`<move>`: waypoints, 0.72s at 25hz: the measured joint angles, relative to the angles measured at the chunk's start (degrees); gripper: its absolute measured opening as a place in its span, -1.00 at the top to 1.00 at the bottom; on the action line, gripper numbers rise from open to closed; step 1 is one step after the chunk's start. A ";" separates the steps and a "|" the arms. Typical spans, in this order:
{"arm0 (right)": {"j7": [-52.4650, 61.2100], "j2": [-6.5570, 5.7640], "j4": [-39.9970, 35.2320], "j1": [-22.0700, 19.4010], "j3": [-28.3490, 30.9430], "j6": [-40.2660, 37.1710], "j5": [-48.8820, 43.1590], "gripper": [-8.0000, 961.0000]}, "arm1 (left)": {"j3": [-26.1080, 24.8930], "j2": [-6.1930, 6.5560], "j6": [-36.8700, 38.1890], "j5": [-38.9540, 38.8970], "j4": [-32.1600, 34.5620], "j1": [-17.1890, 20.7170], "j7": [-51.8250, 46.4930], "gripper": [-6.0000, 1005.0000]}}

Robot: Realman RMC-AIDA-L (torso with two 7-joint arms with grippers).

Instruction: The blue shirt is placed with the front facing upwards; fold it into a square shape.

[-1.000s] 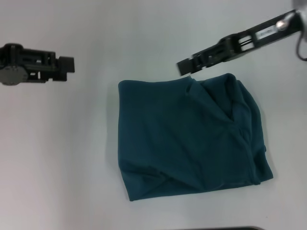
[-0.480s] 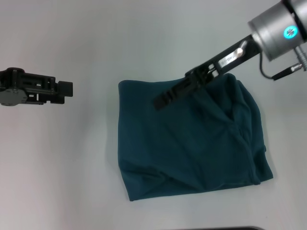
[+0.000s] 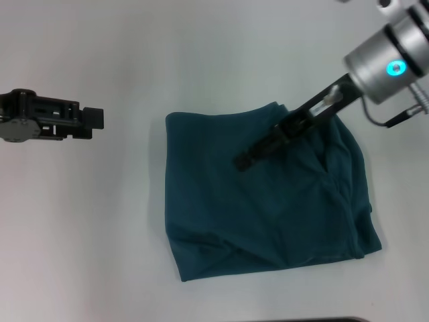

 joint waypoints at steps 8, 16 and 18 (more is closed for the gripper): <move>2.41 -4.03 -0.16 -3.05 3.46 0.57 -1.27 -0.55 | -0.33 -0.13 -0.32 -0.01 0.72 -0.19 0.26 -0.01; 5.08 -6.73 -1.17 -4.89 8.49 2.24 -6.43 -0.55 | -0.57 -0.13 -0.67 -0.01 1.26 -0.39 0.61 -0.01; 4.71 -6.89 -1.91 -5.23 10.38 1.31 -6.25 -0.55 | -0.57 -0.13 -0.69 -0.01 1.54 -0.40 0.64 -0.01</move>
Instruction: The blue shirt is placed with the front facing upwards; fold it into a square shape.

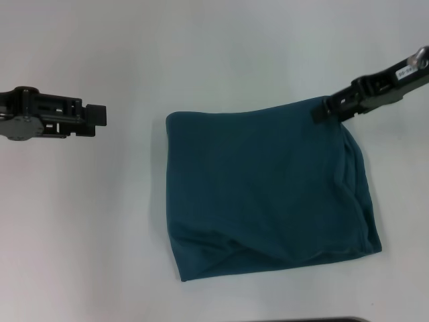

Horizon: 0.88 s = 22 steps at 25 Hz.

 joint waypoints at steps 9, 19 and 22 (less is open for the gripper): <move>-4.91 1.44 -2.39 -0.41 2.40 -9.72 6.94 -0.54 | -0.17 0.00 -0.05 0.00 0.07 0.01 0.09 -0.01; -8.37 2.84 1.47 0.40 -0.92 -18.91 9.30 -0.54 | -1.87 0.34 -0.39 -0.04 0.05 -0.66 0.23 -0.01; -8.35 3.11 1.74 -0.64 -4.59 -19.35 8.06 -0.54 | -2.14 0.41 -0.60 -0.05 0.04 -0.72 0.29 -0.01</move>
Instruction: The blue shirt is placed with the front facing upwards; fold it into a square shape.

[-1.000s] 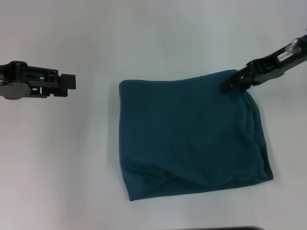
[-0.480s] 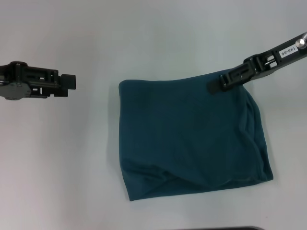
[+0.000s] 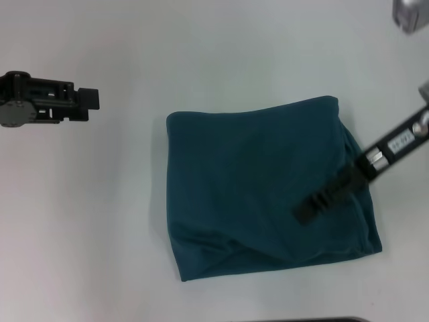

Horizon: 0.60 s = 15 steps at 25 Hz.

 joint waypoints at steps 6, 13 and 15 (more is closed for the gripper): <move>-0.04 -0.44 0.52 -1.06 -1.04 0.05 -1.99 -0.54 | -0.08 0.08 -0.61 0.00 0.17 -0.09 0.01 -0.01; -0.21 -2.88 0.84 -1.87 -0.42 -0.10 -3.91 -0.53 | -0.12 0.23 -1.32 -0.08 0.53 -0.39 0.09 -0.01; 0.19 -4.01 0.85 -2.21 -0.55 -0.13 -4.65 -0.53 | -0.11 0.28 -1.33 -0.02 0.61 -0.53 0.10 -0.01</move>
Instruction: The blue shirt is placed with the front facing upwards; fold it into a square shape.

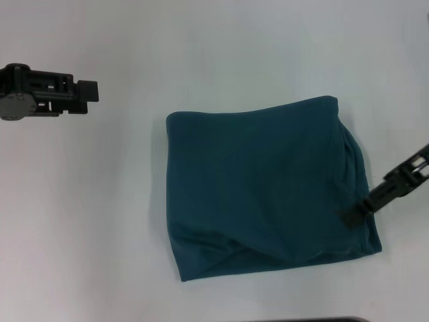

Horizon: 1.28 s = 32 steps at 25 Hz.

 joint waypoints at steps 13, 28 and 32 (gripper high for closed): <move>-0.85 0.84 2.84 -1.07 -0.45 0.05 -1.05 -0.53 | 0.01 0.63 -1.06 0.35 1.41 -0.33 0.40 -0.01; -0.04 1.51 3.12 -2.49 3.37 0.25 -2.86 -0.52 | 0.31 1.28 -2.74 0.53 3.62 -0.96 1.49 -0.01; -0.13 2.23 3.11 -2.36 3.72 0.44 -2.90 -0.52 | 0.31 1.67 -3.16 0.53 4.45 -1.18 1.85 -0.01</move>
